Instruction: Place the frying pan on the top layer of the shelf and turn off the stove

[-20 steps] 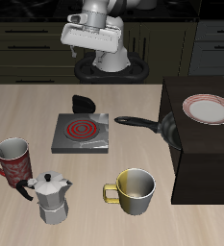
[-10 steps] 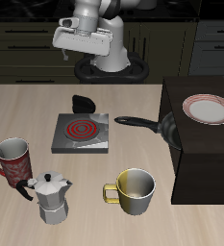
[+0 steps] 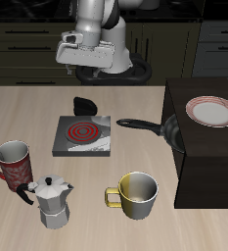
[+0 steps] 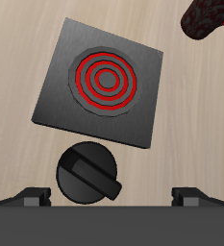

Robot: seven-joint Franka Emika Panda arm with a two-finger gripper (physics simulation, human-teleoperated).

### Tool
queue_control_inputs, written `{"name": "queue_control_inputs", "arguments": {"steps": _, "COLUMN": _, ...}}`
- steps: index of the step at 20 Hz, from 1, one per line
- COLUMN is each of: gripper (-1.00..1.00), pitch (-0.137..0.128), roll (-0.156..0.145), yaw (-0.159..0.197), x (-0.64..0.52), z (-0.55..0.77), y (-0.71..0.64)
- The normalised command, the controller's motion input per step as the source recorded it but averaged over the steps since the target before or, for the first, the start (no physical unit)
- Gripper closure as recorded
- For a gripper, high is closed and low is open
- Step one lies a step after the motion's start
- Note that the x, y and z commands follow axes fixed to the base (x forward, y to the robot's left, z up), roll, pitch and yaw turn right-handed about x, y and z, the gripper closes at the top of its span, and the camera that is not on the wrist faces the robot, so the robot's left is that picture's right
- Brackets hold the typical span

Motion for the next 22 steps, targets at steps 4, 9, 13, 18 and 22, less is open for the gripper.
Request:
{"name": "queue_control_inputs", "arguments": {"steps": 4, "gripper": -1.00, "pitch": 0.050, "roll": -0.036, "yaw": 0.142, "x": -0.10, "z": -0.38, "y": 0.17}}
{"name": "queue_control_inputs", "arguments": {"steps": 9, "gripper": -1.00, "pitch": 0.046, "roll": -0.021, "yaw": 0.091, "x": -0.09, "z": -0.19, "y": 0.07}}
{"name": "queue_control_inputs", "arguments": {"steps": 13, "gripper": -1.00, "pitch": 0.023, "roll": -0.027, "yaw": 0.116, "x": -0.15, "z": -0.17, "y": -0.02}}
{"name": "queue_control_inputs", "arguments": {"steps": 18, "gripper": -1.00, "pitch": 0.017, "roll": -0.025, "yaw": 0.093, "x": -0.12, "z": -0.12, "y": -0.08}}
{"name": "queue_control_inputs", "arguments": {"steps": 22, "gripper": -1.00, "pitch": 0.031, "roll": -0.055, "yaw": 0.108, "x": 0.03, "z": -0.11, "y": -0.24}}
